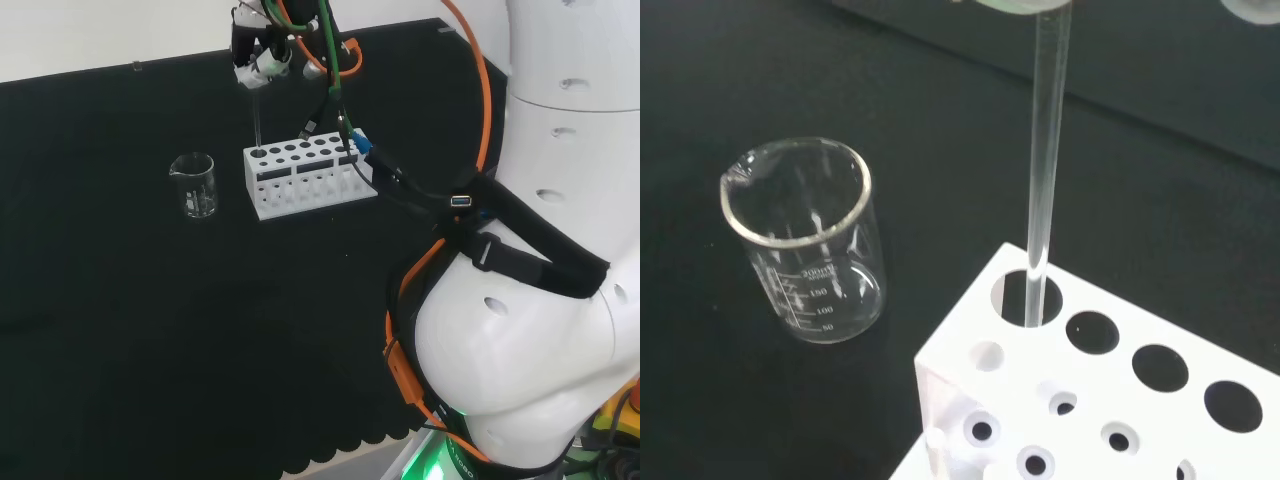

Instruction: Put the glass rod back on the white test tube rack.

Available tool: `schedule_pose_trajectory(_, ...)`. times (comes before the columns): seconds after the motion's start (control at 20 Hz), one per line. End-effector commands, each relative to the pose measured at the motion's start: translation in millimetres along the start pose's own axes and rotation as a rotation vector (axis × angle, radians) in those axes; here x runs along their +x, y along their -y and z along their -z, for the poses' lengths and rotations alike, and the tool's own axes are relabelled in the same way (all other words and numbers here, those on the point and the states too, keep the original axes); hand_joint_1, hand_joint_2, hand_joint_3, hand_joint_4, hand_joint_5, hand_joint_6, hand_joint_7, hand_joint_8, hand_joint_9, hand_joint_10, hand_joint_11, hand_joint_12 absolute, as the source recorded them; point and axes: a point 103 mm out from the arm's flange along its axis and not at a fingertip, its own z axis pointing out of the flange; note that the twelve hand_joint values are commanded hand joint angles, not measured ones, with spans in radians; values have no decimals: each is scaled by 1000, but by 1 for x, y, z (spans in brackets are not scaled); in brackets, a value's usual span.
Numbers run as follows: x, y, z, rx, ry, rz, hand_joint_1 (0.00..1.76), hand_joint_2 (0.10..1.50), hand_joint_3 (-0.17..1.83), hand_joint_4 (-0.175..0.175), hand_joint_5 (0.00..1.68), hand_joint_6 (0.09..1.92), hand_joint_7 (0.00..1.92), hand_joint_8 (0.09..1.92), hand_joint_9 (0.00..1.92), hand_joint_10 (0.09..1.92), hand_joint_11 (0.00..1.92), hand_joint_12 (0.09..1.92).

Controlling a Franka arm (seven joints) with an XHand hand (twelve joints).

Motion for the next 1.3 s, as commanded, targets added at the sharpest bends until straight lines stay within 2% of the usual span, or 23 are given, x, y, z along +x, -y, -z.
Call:
schedule_pose_trajectory(0.05, -7, -9, -15, 19, 7, 7, 1303, 1102, -175, -175, 1165, 707, 1210, 719, 1671, 539, 1615, 556)
schedule_pose_trajectory(0.8, -10, -15, -24, 27, 0, 4, 1303, 1103, -175, -175, 1162, 710, 1208, 722, 1671, 538, 1616, 557)
schedule_pose_trajectory(1.0, -11, -13, -25, 26, -19, 1, 1303, 1103, -175, -175, 1161, 712, 1206, 724, 1668, 536, 1616, 556)
schedule_pose_trajectory(1.15, -13, -11, -24, 35, -37, 4, 1311, 1082, -175, -161, 1195, 553, 1306, 660, 1646, 524, 1617, 544)
schedule_pose_trajectory(1.3, -15, -9, -23, 53, -44, 7, 1294, 1124, -173, -173, 1105, 783, 1163, 807, 1591, 534, 1612, 532)
